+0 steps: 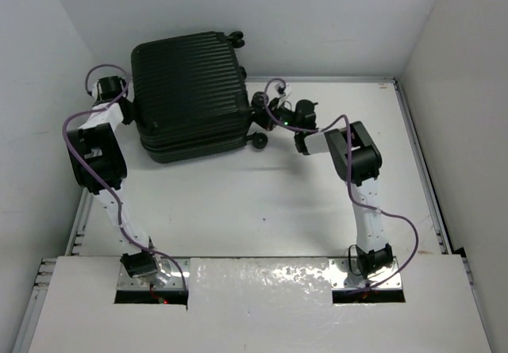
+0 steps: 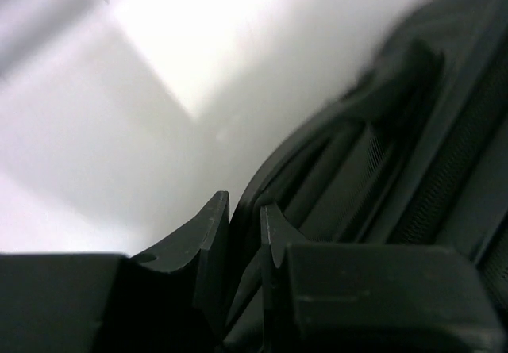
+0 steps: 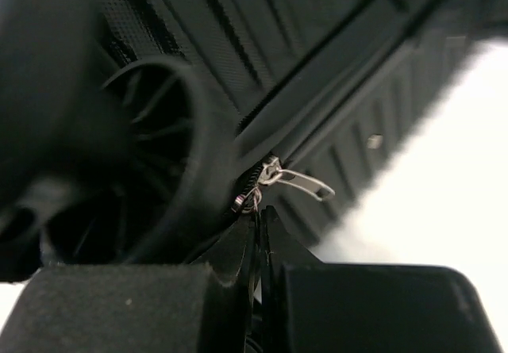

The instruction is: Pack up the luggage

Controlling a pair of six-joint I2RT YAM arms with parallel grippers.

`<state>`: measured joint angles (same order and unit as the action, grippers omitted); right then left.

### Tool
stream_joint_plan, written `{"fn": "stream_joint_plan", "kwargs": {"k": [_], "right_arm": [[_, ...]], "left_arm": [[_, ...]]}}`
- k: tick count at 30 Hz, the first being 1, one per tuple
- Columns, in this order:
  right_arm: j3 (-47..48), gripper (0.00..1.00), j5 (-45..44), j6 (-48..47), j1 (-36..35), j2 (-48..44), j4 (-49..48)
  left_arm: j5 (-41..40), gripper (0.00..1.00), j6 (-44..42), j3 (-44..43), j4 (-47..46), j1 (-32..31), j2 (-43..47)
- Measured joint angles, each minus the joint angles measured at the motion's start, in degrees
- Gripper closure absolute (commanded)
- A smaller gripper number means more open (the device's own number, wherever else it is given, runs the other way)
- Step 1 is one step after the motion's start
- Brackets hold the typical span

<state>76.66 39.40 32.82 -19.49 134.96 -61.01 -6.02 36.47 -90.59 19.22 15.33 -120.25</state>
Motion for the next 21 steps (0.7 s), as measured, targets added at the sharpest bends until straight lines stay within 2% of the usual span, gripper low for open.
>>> {"fn": "stream_joint_plan", "kwargs": {"k": [7,13,21], "right_arm": [[0.79,1.0,2.32,3.85,-6.4,1.01,-0.57],[5.68,1.0,3.89,0.2,-6.75,1.84,6.95],[15.8,1.0,-4.31,-4.68,-6.88,4.57,19.23]], "left_arm": [[0.26,1.0,0.0,-5.99,-5.84,4.24,-5.7],[0.76,1.0,-0.11,-11.43,-4.2,4.35,-8.98],[-0.44,1.0,-0.24,-22.32,2.4,4.35,-14.4]]}}
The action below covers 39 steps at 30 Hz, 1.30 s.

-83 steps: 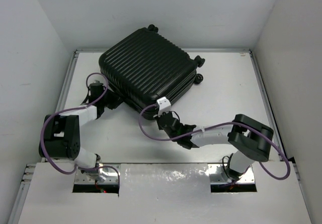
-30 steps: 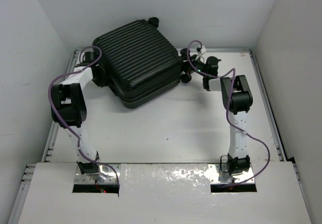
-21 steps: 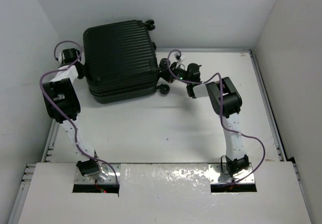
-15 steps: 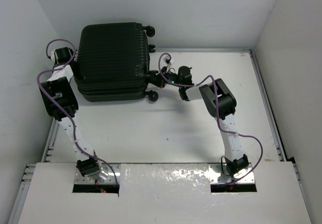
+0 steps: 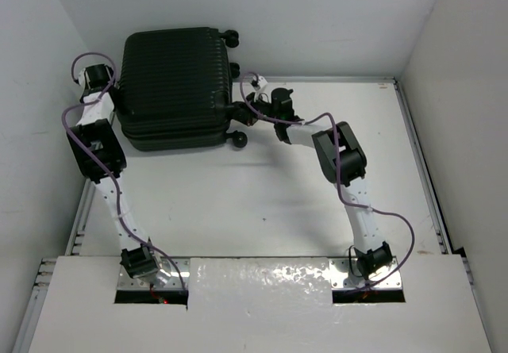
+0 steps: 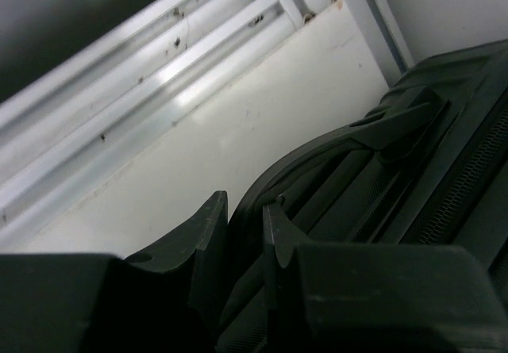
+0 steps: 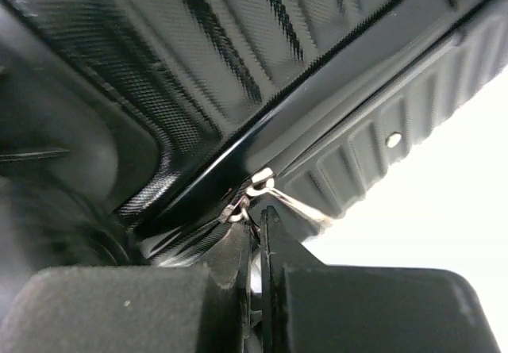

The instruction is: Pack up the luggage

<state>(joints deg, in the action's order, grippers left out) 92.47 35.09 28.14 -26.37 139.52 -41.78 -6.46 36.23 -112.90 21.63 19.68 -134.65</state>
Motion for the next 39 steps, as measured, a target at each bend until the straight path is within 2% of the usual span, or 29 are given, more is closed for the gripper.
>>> {"fn": "stream_joint_plan", "kwargs": {"k": [2,3,7,10,11,13,14,15,16,18,24,26,28,29,31,34,35,37,39], "right_arm": [[4.07,1.0,2.58,-0.2,0.04,2.25,2.36],[5.4,1.0,3.89,-0.11,0.02,3.1,2.78],[6.08,1.0,4.94,-0.04,-0.74,3.8,2.34],[5.07,1.0,4.24,0.02,-1.14,3.8,0.33],[4.92,1.0,4.0,0.02,-1.18,3.78,0.07],[4.72,1.0,3.8,0.13,-1.29,3.78,-0.28],[4.72,1.0,3.67,0.24,-1.38,3.78,-0.33],[4.72,1.0,3.56,0.33,-1.46,3.78,-0.33],[4.72,1.0,3.45,0.33,-1.51,3.78,-0.28],[4.74,1.0,3.26,0.31,-1.66,3.78,-0.15],[5.88,0.99,2.95,0.35,-2.19,4.39,0.37],[7.04,0.96,2.38,0.35,-2.21,5.05,0.85],[7.85,0.84,1.22,0.35,-2.23,5.4,1.6],[8.15,0.67,0.39,0.59,-2.25,5.6,1.95],[8.24,0.67,-1.55,1.33,-2.01,5.81,2.69],[6.08,0.75,-2.34,1.99,-2.25,5.6,0.85],[5.09,0.71,-2.27,2.1,-2.56,5.38,0.31],[3.04,0.53,-2.51,2.64,-3.32,5.07,0.13],[1.18,0.5,-1.9,3.43,-3.72,5.01,-0.28]], "left_arm": [[-0.07,1.0,-0.92,-4.09,2.27,0.07,-2.12],[-0.04,0.96,-1.62,-6.73,3.48,0.15,-3.52],[1.29,0.92,-3.8,-15.19,8.09,0.72,-7.85],[2.47,0.79,-4.9,-18.56,10.12,0.96,-9.57],[2.67,0.7,-5.22,-19.65,10.82,1.03,-10.03],[2.4,0.6,-5.14,-20.87,12.04,1.07,-10.56],[1.73,0.48,-5.03,-20.96,12.63,1.07,-10.56],[1.25,0.32,-4.85,-21.03,13.05,1.18,-10.56],[-0.13,0.01,-4.57,-21.05,14.12,1.4,-10.54],[-1.55,0.0,-2.08,-20.68,16.85,2.97,-10.12],[-4.83,0.0,7.56,-10.4,14.71,3.52,-4.02],[-7.39,0.0,8.81,-7.21,16.11,3.69,-1.03],[-8.74,0.0,9.38,-5.09,17.9,3.8,1.73],[-10.88,0.0,9.51,-3.06,18.73,3.76,4.17],[-14.88,0.0,9.99,0.42,18.08,3.74,9.4],[-14.23,0.0,8.66,6.69,17.35,1.7,21.92],[-13.64,0.0,7.82,7.8,16.96,-0.22,26.27],[-11.69,0.0,6.34,7.37,15.58,-3.52,32.09],[-8.96,0.0,4.87,1.66,16.61,-6.36,33.09]]}}
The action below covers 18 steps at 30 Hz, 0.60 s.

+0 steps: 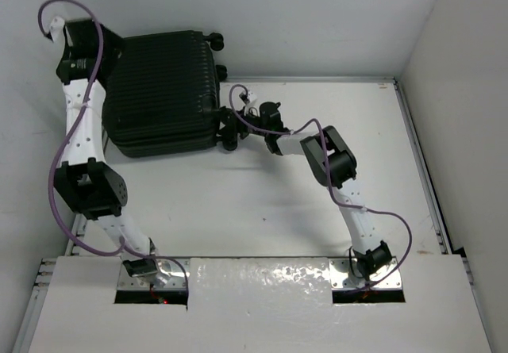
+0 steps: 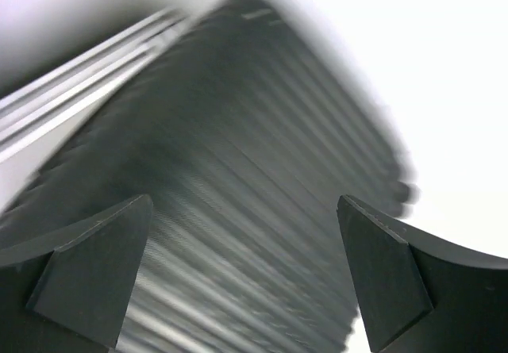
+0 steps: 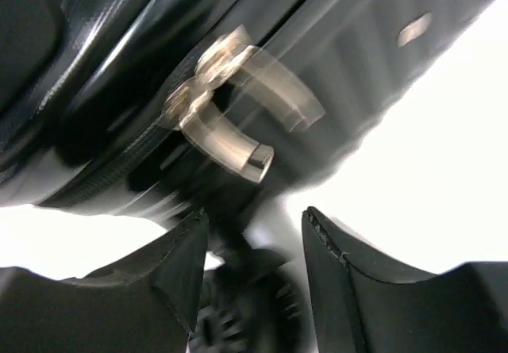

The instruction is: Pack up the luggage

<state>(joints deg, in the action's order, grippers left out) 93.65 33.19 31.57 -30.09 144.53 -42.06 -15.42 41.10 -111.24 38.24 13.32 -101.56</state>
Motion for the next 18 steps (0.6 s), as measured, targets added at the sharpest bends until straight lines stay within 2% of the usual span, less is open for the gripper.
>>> {"fn": "stream_joint_plan", "kwargs": {"k": [3,6,9,11,15,18], "right_arm": [[-3.21,0.49,-0.72,1.27,-1.81,-0.92,-1.97],[-3.3,0.49,-0.85,0.98,-2.78,-1.68,-1.01],[-1.84,0.49,-1.16,0.02,-3.93,-1.77,2.05],[-1.09,0.49,-1.44,-0.28,-4.92,-1.77,3.56],[-1.31,0.46,-3.23,-0.35,-6.6,-2.45,4.74],[-5.16,0.28,-5.01,-0.37,-7.52,-5.25,4.55]], "left_arm": [[3.06,0.0,-2.64,-7.69,1.79,-1.42,-1.9],[3.28,0.0,-5.16,-5.99,4.76,-3.34,-0.9],[4.17,0.0,-6.97,6.88,4.39,-6.86,7.21],[6.6,0.0,-8.57,18.97,2.93,-9.29,17.14],[8.04,0.0,-11.91,29.66,2.54,-10.16,34.69],[7.93,0.0,-14.78,32.68,0.24,-9.6,41.88]]}}
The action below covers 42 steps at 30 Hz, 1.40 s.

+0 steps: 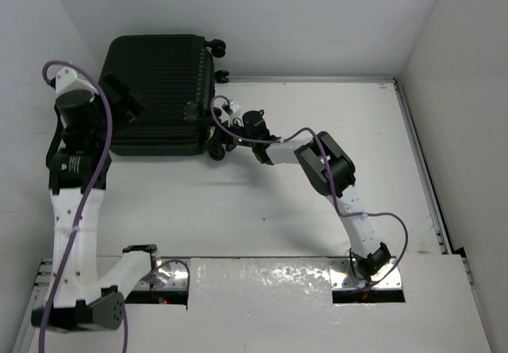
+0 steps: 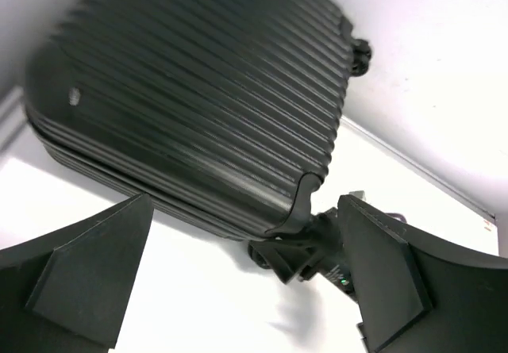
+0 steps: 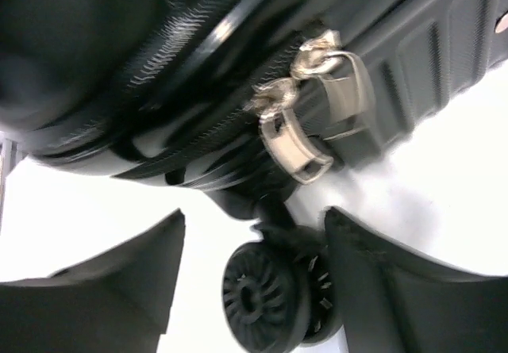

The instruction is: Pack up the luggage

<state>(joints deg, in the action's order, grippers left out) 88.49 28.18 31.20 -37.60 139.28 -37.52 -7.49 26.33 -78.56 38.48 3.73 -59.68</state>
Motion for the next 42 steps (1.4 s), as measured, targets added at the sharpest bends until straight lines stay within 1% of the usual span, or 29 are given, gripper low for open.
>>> {"fn": "stream_joint_plan", "kwargs": {"k": [3,4,6,8,10,14,15,17,21,24,27,30,34,38,42], "right_arm": [[-3.67,0.18,-1.14,0.07,-0.02,-3.56,-0.22],[-5.86,0.11,-1.64,0.28,0.07,-5.42,-0.61],[-11.15,0.01,-2.47,0.94,0.74,-9.6,-1.4],[-16.26,0.01,-3.3,1.77,2.45,-13.7,-2.4],[-22.69,0.01,-5.33,1.51,5.73,-19.82,-0.37],[-28.81,0.01,-15.5,-4.13,10.8,-33.48,14.38],[-29.49,0.01,-19.76,-6.23,11.26,-37.99,19.91],[-30.97,0.01,-26.67,-9.53,10.95,-47.45,28.98],[-33.59,0.01,-41.29,-14.73,7.63,-69.42,46.07],[-34.84,0.01,-48.06,-15.96,6.71,-82.18,57.09],[-36.68,0.01,-52.78,-16.48,6.82,-93.33,68.19],[-37.13,0.01,-54.8,-16.65,6.82,-102.42,77.68],[-35.43,0.01,-55.69,-16.65,6.82,-111.25,87.47],[-32.89,0.01,-56.78,-16.65,6.82,-115.99,94.23],[-32.26,0.01,-57.99,-16.68,6.82,-117.57,97.88]], "left_arm": [[0.28,0.0,-2.54,3.61,-0.46,0.09,4.98],[0.57,0.0,-3.56,4.96,-0.5,0.11,6.08],[1.31,0.0,-4.92,7.58,-0.48,0.11,7.93],[2.38,0.0,-5.88,10.1,-0.22,0.11,9.92],[3.58,0.0,-6.8,11.32,1.36,0.11,10.56],[4.09,0.0,-8.11,11.56,3.32,0.11,14.88],[4.07,0.0,-8.31,11.63,3.52,0.11,16.72],[4.09,0.0,-8.66,12.44,3.21,0.11,19.89],[4.81,0.0,-9.33,17.16,1.73,0.09,26.84],[6.51,0.0,-9.62,20.15,1.57,0.09,28.06],[7.91,0.0,-9.77,22.38,1.86,0.09,28.61],[9.88,0.0,-9.75,23.93,2.67,0.09,30.53],[13.09,0.0,-9.73,26.93,3.02,0.09,34.69],[13.73,0.0,-8.9,32.06,3.19,0.09,39.19],[14.29,0.0,-7.72,33.79,3.34,0.09,41.46]]}}
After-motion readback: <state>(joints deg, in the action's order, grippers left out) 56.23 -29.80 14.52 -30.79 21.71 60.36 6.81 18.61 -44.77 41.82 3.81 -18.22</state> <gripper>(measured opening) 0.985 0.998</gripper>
